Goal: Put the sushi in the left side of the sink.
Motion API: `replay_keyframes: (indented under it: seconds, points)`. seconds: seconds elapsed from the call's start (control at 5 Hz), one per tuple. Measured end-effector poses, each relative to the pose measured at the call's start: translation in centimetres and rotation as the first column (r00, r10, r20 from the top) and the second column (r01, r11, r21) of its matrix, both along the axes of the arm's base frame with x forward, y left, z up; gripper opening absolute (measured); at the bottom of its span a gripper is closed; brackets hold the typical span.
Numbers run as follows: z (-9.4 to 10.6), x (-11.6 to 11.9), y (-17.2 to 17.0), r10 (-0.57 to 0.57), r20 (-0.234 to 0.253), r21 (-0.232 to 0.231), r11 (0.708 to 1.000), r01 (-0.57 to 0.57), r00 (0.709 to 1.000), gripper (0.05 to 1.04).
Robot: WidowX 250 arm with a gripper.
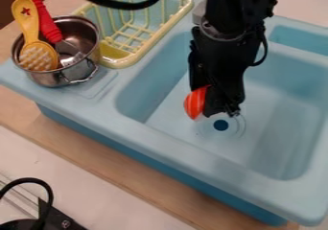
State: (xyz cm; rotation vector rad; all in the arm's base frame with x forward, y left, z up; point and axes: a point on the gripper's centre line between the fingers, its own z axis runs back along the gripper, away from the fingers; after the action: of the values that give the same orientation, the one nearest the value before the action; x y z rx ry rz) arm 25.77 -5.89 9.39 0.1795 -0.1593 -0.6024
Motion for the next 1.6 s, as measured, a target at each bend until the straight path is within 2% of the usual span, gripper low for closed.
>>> replay_keyframes:
  seconds: [0.2, 0.4, 0.6, 0.8, 1.0, 1.2, 1.4, 1.6]
  points:
    - [0.1, -0.2, -0.1, 0.241, 0.013, -0.053, 0.969, -0.24, 0.971, 0.527]
    - [0.4, 0.0, -0.7, 0.404, 0.029, -0.139, 0.907, -0.397, 0.914, 0.527]
    - [0.7, -0.2, -0.6, 0.561, 0.042, -0.161, 0.82, -0.549, 0.826, 0.527]
    - [0.9, -0.5, 0.1, 0.744, 0.077, -0.152, 0.666, -0.73, 0.664, 0.527]
    - [1.0, -0.5, 0.0, 0.857, 0.053, -0.189, 0.512, -0.838, 0.512, 0.527]
    - [0.9, -0.5, 0.2, 0.905, 0.082, -0.202, 0.425, -0.882, 0.417, 0.527]
    - [0.8, -0.8, 0.5, 0.934, 0.098, -0.239, 0.358, -0.902, 0.345, 0.527]
    - [1.5, -0.8, 1.0, 0.943, 0.121, -0.257, 0.331, -0.908, 0.31, 0.527]
